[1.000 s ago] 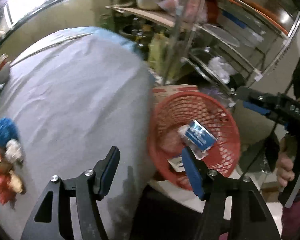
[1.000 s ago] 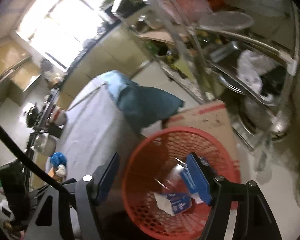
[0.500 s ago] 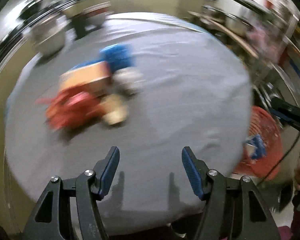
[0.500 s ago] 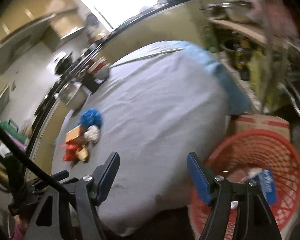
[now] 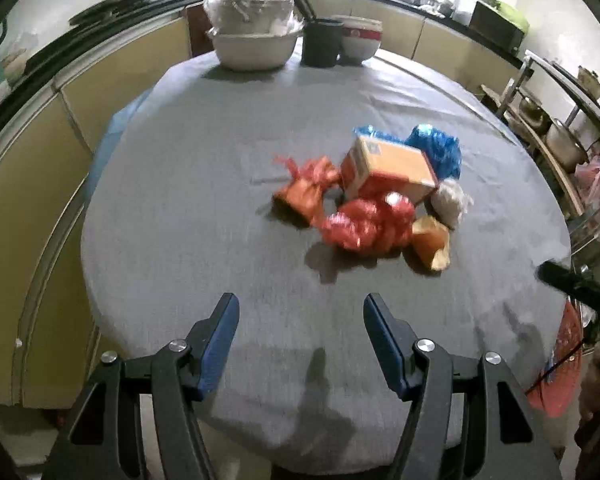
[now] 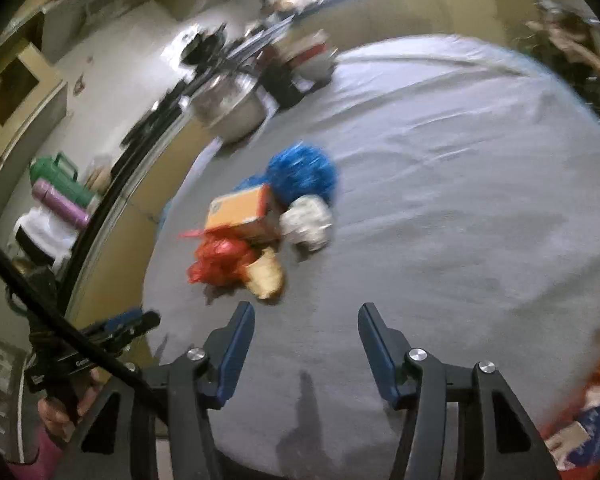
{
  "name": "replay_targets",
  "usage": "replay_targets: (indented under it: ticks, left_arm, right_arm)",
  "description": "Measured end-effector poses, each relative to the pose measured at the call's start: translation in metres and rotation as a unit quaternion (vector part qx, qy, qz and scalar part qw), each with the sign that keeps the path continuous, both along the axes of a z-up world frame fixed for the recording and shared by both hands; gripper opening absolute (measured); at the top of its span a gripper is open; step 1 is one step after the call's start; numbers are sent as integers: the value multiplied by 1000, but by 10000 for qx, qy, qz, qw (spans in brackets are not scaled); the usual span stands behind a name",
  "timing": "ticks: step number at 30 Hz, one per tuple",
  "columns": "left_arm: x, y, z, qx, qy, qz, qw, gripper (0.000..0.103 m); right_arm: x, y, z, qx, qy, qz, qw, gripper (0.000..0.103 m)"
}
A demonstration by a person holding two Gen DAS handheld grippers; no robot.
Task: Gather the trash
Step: 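Grasp the orange peel with the right tool, then grasp the red plastic bag with the left tool while the right tool holds the orange peel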
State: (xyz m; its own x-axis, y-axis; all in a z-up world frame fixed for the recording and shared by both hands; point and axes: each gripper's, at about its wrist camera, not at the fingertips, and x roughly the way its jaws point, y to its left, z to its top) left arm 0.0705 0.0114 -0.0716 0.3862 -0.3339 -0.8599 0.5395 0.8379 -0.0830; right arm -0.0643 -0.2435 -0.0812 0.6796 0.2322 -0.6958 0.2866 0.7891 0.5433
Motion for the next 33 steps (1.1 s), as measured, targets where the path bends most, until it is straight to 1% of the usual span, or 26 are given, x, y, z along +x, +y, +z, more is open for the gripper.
replay_targets:
  ticks: [2, 4, 6, 7, 11, 15, 17, 18, 19, 20, 23, 26, 33]
  left_arm:
    - [7, -6, -3, -24, -13, -67, 10000, 65]
    - [18, -11, -6, -107, 117, -120, 9998, 65]
    - [29, -14, -10, -278, 317, -183, 9989, 65]
    - [33, -14, -12, -286, 378, -167, 9987, 65]
    - [45, -8, -15, -412, 472, -13, 9980, 65]
    - [52, 2, -19, -472, 597, 80, 9971, 65]
    - [54, 6, -20, -528, 653, 101, 9964, 65]
    - [55, 6, -20, -564, 686, 112, 9960, 65]
    - [57, 7, -20, -624, 738, 112, 9953, 65]
    - [58, 6, -20, -666, 781, 107, 9947, 65]
    - [62, 1, -21, -787, 959, 69, 9922, 65]
    - [63, -12, -22, -894, 1042, -9, 9905, 65]
    - [63, -44, -33, -826, 1025, -254, 9910, 65]
  right_arm:
    - [18, 11, -5, 61, 76, 211, 9997, 58]
    - [32, 20, -9, 96, 85, 406, 9991, 59]
    - [46, 31, -12, -72, 89, 626, 9980, 62]
    - [52, 37, -15, -221, 104, 704, 9972, 65]
    - [74, 46, -25, -504, 139, 894, 9946, 66]
    - [93, 51, -33, -559, 210, 986, 9933, 66]
    - [98, 55, -34, -721, 194, 1033, 9918, 66]
    - [102, 59, -36, -889, 220, 1054, 9902, 65]
    - [105, 63, -38, -1041, 267, 1087, 9882, 61]
    - [108, 65, -40, -1121, 266, 1125, 9869, 41]
    - [110, 68, -40, -1261, 132, 1118, 9856, 29]
    - [103, 68, -38, -1389, 50, 1029, 9849, 28]
    - [64, 51, -30, -1268, -77, 806, 9886, 28]
